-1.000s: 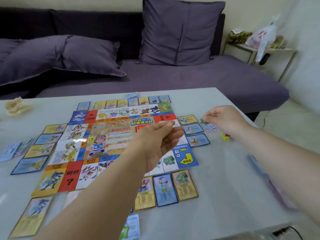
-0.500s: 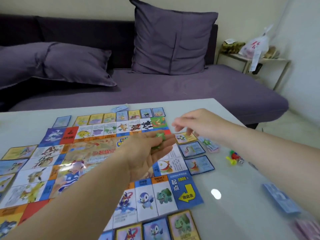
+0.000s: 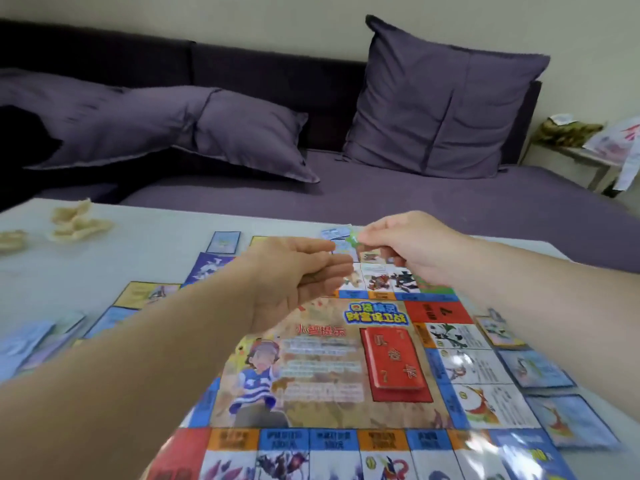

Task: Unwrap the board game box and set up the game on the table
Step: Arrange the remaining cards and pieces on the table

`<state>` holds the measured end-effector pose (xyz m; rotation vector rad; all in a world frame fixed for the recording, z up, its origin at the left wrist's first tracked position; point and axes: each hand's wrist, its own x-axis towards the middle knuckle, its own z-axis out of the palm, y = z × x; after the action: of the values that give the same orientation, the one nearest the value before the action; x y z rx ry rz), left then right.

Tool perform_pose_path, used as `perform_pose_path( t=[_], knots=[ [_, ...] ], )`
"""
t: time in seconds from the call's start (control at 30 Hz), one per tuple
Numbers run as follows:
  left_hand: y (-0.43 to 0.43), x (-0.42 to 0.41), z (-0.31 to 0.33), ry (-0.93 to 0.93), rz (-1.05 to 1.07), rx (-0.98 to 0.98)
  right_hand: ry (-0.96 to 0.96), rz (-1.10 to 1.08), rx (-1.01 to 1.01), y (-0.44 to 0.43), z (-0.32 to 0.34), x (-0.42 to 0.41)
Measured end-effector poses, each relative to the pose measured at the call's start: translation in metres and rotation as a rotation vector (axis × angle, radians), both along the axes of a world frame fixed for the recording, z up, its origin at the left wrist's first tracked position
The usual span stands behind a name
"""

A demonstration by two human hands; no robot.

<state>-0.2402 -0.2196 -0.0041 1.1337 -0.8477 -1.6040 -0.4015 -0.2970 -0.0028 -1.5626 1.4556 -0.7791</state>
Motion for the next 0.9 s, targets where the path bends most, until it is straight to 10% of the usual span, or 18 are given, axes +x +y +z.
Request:
perform_pose_path(
  t=[0.4, 0.9],
  knots=[
    [-0.043, 0.071, -0.010, -0.085, -0.003, -0.051, 0.391, -0.221, -0.197, -0.118, -0.041, 0.048],
    [-0.054, 0.083, -0.012, -0.114, 0.024, -0.054, 0.666, 0.088, -0.195, -0.126, -0.045, 0.053]
  ],
)
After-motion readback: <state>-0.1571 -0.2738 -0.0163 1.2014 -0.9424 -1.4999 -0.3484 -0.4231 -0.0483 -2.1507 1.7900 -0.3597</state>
